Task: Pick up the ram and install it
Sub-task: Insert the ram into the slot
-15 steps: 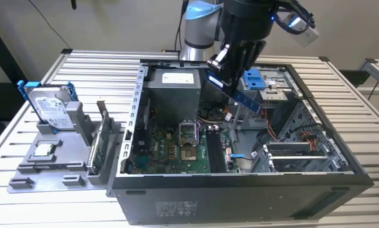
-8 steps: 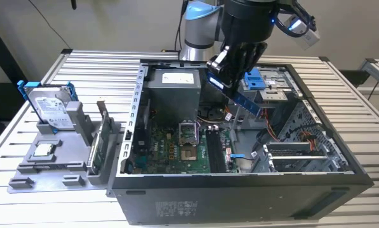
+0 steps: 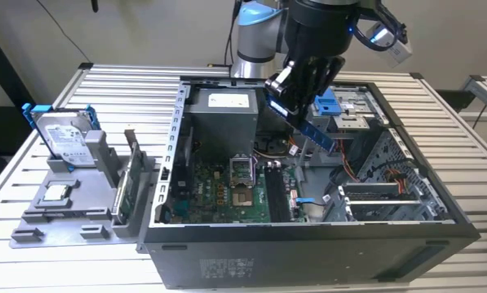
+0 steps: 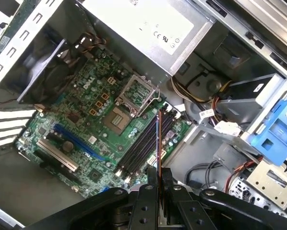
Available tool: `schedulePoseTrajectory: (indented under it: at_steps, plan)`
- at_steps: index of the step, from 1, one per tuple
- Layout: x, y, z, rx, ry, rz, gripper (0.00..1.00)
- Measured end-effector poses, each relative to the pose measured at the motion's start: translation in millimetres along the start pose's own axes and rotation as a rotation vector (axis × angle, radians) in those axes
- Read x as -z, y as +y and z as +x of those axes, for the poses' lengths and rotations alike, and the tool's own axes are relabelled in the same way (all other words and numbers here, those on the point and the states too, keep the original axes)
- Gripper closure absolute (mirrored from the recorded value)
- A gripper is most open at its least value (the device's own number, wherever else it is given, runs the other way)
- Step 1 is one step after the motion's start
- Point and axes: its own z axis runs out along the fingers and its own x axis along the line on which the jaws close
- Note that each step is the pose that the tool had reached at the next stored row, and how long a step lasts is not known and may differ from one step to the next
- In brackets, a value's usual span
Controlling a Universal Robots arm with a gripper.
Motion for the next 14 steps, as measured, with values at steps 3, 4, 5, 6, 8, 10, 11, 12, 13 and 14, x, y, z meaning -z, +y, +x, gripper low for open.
schedulePoseTrajectory:
  at_steps: [3,4,5,6,8,10,11,12,13,14]
  plan:
    - [-0.2,-0.8,0.6,-0.01,-0.0001,0.0005,0.86]
    - [-0.4,-1.0,0.8,-0.013,-0.0002,0.0006,0.86]
    - [-0.5,-1.2,0.9,-0.017,-0.0003,0.0007,0.86]
    - [-0.7,-1.5,1.1,-0.02,-0.0003,0.0009,0.86]
    - [-1.1,-2.1,1.5,-0.029,-0.0005,0.0012,0.86]
    - [-1.7,-2.9,2.2,-0.043,-0.0006,0.0019,0.86]
    - [-2.0,-3.2,2.4,-0.05,-0.0008,0.0021,0.86]
    - [-2.4,-3.4,2.6,-0.059,-0.001,0.0025,0.86]
    - [-2.7,-3.6,2.7,-0.068,-0.001,0.0029,0.86]
    - [-3.0,-3.9,3.0,-0.078,-0.0013,0.0032,0.86]
